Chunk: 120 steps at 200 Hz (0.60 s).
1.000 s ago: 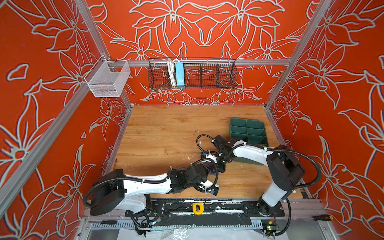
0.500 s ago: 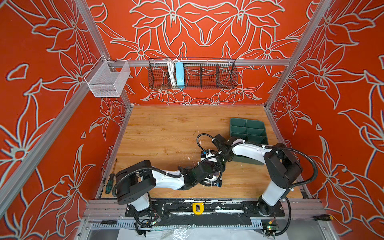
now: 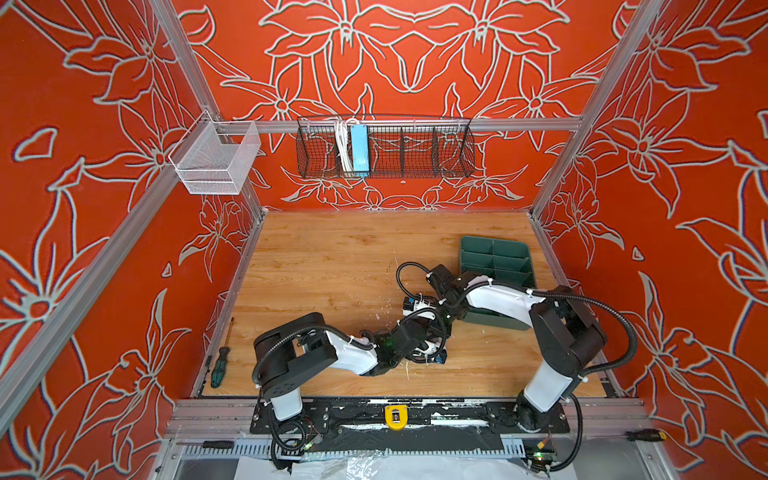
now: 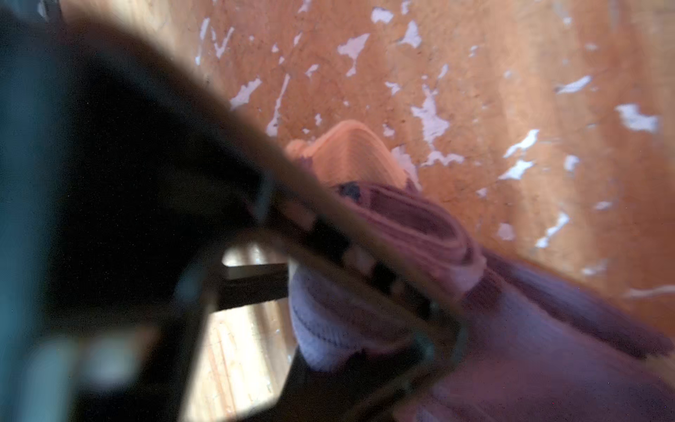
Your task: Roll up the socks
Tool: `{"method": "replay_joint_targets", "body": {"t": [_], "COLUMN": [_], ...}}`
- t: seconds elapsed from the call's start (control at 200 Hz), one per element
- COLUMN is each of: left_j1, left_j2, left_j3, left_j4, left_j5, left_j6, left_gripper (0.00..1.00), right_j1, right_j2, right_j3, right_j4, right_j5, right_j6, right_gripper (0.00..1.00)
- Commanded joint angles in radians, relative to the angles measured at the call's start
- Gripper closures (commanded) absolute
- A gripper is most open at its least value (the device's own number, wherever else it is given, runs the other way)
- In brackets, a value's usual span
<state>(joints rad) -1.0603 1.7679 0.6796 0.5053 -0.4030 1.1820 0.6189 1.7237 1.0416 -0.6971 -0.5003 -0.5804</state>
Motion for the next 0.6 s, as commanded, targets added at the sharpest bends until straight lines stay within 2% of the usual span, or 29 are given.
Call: {"method": "replay_joint_targets", "body": {"t": [0.0,0.16,0.225,0.39,0.505,0.556,0.596], "left_j1": [0.03,0.012,0.007,0.002,0.002,0.002,0.002], "left_j2": [0.1,0.144,0.145,0.126,0.102,0.096,0.093], "left_j3": [0.042,0.044,0.049,0.058,0.057,0.058,0.059], "left_j4": [0.046,0.069,0.054,-0.067,-0.152,-0.187,-0.207], "left_j5": [-0.077,-0.102,-0.111,-0.111,-0.103,-0.094,-0.089], "left_j6": [0.023,0.029,0.018,-0.007,-0.04,-0.065,-0.088], "left_gripper": [0.59,0.81,1.0,1.0,1.0,1.0,1.0], "right_j1": [0.044,0.044,0.044,0.044,0.044,0.044,0.044], "right_j2": [0.043,0.046,0.045,-0.001,-0.059,-0.089,-0.115], "right_j3": [-0.058,-0.055,-0.056,-0.08,-0.108,-0.118,-0.127], "right_j4": [-0.095,-0.095,-0.088,-0.035,0.008,0.021,0.027], "right_j5": [-0.055,-0.059,-0.052,-0.017,0.001,0.019,0.037], "right_j6": [-0.045,-0.05,-0.045,-0.025,-0.005,0.002,0.004], "right_gripper": [1.0,1.0,1.0,1.0,0.77,0.64,0.48]}}
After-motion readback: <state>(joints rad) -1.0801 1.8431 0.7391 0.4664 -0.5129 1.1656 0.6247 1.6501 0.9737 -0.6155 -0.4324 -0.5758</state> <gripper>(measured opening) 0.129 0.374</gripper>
